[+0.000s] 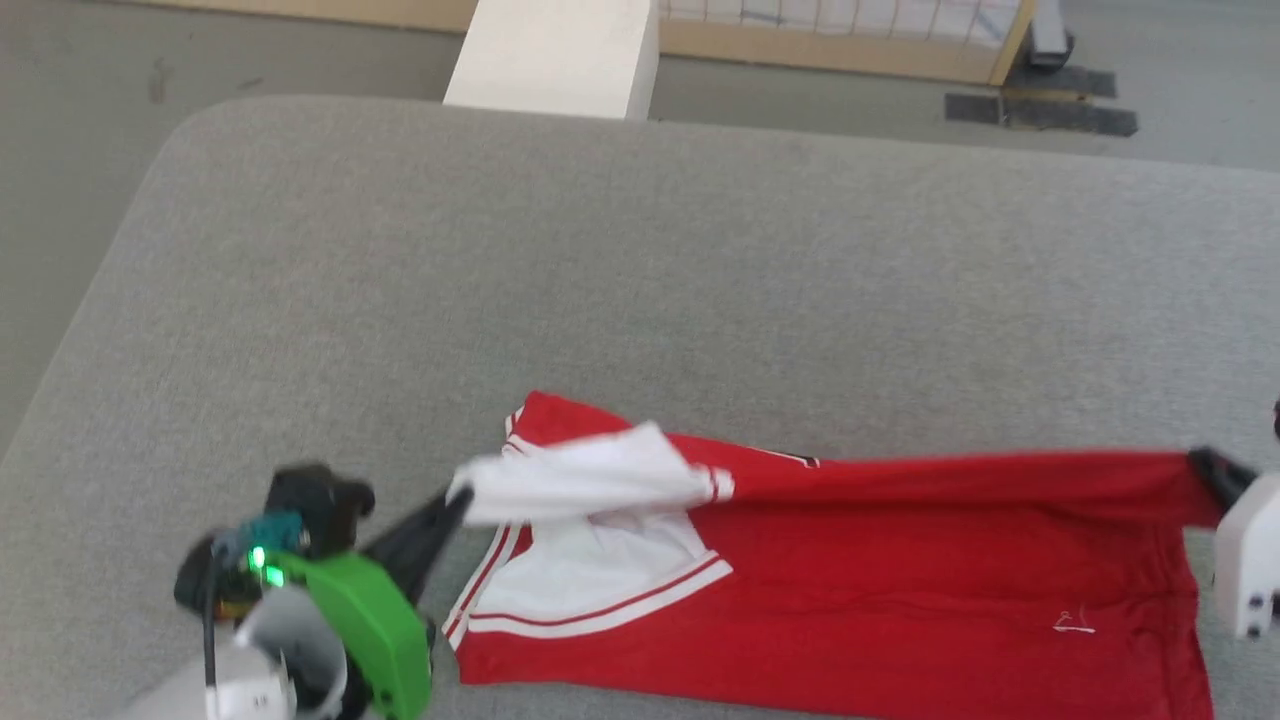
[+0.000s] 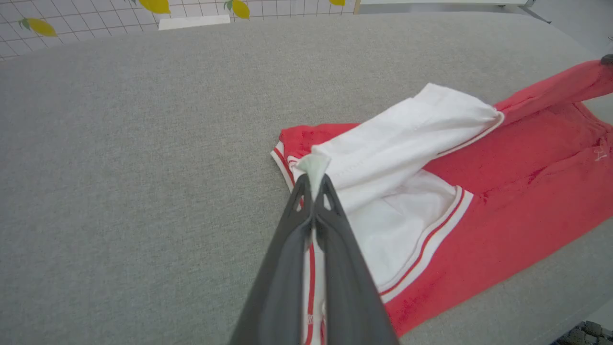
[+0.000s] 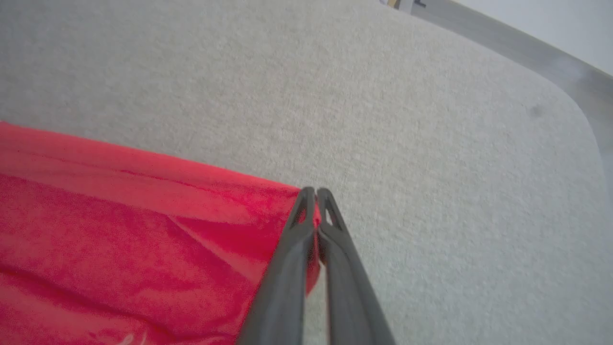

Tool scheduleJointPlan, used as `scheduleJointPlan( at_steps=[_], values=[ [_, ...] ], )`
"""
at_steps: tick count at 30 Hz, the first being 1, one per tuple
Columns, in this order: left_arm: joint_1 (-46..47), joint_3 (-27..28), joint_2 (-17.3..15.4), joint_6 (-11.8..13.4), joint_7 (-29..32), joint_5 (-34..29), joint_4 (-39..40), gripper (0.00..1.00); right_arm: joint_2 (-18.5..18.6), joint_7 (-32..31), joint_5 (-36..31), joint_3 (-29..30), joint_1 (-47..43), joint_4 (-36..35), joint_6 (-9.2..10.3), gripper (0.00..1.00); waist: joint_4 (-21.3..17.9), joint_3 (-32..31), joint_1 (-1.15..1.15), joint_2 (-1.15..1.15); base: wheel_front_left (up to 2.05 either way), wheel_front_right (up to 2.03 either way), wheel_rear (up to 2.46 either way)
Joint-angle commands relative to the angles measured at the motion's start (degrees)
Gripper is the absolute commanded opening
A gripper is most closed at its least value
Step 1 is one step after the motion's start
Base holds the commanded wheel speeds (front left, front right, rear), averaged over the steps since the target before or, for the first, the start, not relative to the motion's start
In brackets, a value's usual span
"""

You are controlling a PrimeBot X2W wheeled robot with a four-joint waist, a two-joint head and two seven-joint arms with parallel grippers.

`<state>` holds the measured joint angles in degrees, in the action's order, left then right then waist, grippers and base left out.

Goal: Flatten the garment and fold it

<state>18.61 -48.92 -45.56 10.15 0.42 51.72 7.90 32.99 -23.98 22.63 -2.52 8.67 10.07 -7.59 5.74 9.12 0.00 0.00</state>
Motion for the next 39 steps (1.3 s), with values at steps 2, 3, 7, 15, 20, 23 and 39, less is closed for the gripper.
scheduleJointPlan(
  at_steps=[2,3,7,15,20,23,39],
  values=[
    [-2.88,-0.51,-0.58,0.51,-0.37,1.03,-0.39,0.0,-1.2,-1.84,-0.82,1.62,-3.93,-2.89,0.1,0.0,-0.92,-0.97,0.0,0.0,0.0,0.0,0.0],
    [-3.8,-0.92,-0.57,0.44,-0.33,1.4,-0.88,0.0,-1.58,-2.89,-0.91,2.24,-5.55,-4.1,0.1,0.0,-0.91,-0.95,0.0,0.0,0.0,0.0,0.0],
    [-5.48,-2.26,0.3,-0.51,-0.53,2.01,-4.04,0.0,-2.12,-7.03,-1.02,3.32,-10.65,-7.29,0.1,0.0,-0.87,-0.63,0.0,0.0,0.0,0.0,0.0],
    [-5.62,-5.08,3.8,-3.61,-0.56,1.78,-13.03,0.0,-1.58,-10.05,-1.39,0.27,-13.81,-7.77,0.1,0.0,-1.27,-0.19,0.0,0.0,0.0,0.0,0.0],
    [-4.7,-5.61,6.17,-4.44,-3.83,-0.21,-17.48,1.0,-0.8,-9.55,-1.26,-1.57,-13.44,-5.57,0.1,1.0,-1.09,-1.73,0.0,0.0,0.0,0.0,0.0],
    [-4.71,-4.78,7.06,-4.57,-7.19,-0.61,-18.78,1.0,-0.3,-9.94,0.43,-0.8,-13.08,-6.51,0.1,1.0,-1.19,-3.64,0.0,0.0,0.0,0.0,0.0],
    [-14.55,22.38,16.96,2.49,-15.4,-8.87,-8.86,1.0,-16.23,-12.1,-1.91,15.5,-15.45,-14.63,0.1,1.0,-0.33,-9.25,0.0,0.0,0.0,0.0,0.0]
  ],
)
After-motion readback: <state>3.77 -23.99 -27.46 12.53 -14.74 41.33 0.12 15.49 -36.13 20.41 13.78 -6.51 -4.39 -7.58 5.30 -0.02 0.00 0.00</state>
